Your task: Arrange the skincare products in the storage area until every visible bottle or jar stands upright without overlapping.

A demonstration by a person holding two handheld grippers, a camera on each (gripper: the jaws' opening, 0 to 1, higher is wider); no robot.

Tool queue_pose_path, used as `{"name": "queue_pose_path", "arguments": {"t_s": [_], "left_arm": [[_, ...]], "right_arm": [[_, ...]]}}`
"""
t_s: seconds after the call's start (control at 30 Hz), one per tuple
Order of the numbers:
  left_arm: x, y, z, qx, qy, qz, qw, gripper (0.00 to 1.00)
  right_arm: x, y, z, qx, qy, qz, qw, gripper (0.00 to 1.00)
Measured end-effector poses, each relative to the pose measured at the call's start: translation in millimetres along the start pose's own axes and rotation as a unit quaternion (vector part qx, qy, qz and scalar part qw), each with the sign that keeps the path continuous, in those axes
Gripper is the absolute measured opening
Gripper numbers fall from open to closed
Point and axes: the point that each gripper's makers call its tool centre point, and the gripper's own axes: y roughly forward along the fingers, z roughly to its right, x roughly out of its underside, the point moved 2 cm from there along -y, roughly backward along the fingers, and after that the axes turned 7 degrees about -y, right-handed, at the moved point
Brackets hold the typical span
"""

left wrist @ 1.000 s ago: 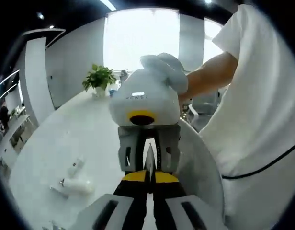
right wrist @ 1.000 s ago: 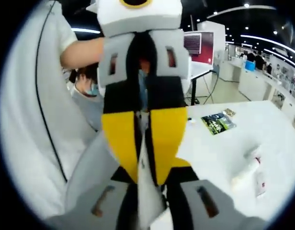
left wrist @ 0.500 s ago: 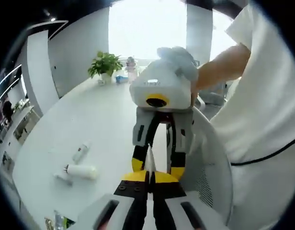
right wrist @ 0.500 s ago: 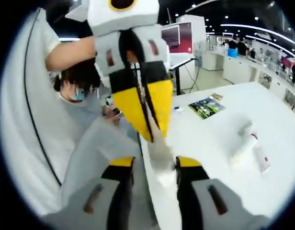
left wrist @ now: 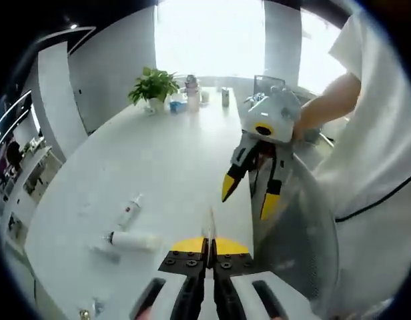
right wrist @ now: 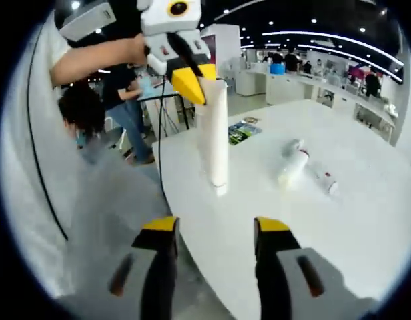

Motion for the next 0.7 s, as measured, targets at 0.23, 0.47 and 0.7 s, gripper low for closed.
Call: {"name": "queue_pose_path", "arguments": {"t_s": [0.23, 0.47, 0.7], "left_arm": [[-14.8, 0, -24.9, -0.012, -0.008, -0.009, 0.9999, 0.01], [-36.1, 4, -53.4, -0.026, -0.003, -0.017, 0.9995, 0.01], [-64.5, 8, -79.1, -0.039, 0.0, -0.014, 0.9991, 0.01]], "right_arm": [[37.9, -20, 19, 0.073, -0.02, -0.026, 0.9968, 0.46], [58.1, -12, 18, 0.094, -0.019, -0.028, 0.995, 0.45], [90.4, -1, 33, 0.15, -0.124, -0.132, 0.972, 0.4]]}}
